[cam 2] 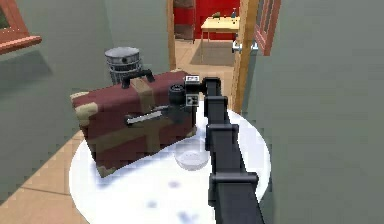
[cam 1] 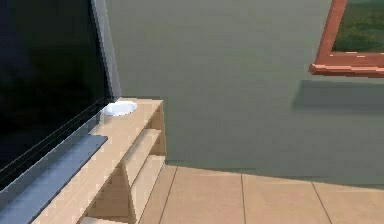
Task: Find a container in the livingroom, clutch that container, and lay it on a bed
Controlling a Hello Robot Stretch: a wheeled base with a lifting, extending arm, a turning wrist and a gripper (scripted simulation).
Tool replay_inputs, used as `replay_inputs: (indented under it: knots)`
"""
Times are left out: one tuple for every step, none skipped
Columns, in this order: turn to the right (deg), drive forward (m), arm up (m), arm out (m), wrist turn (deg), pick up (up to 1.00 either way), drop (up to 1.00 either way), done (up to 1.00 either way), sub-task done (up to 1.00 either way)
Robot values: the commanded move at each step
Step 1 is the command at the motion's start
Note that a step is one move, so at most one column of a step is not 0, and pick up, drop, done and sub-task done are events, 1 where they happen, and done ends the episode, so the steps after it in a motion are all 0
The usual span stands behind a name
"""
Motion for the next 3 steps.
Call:
replay_inputs:
  knots:
    - [0.0,0.0,0.0,0.0,45.0,0.0,0.0,0.0,0.0]
    - [0.0,0.0,0.0,0.0,15.0,0.0,0.0,0.0,0.0]
    - [0.0,0.0,-0.3,0.0,0.0,0.0,0.0,0.0,0.0]
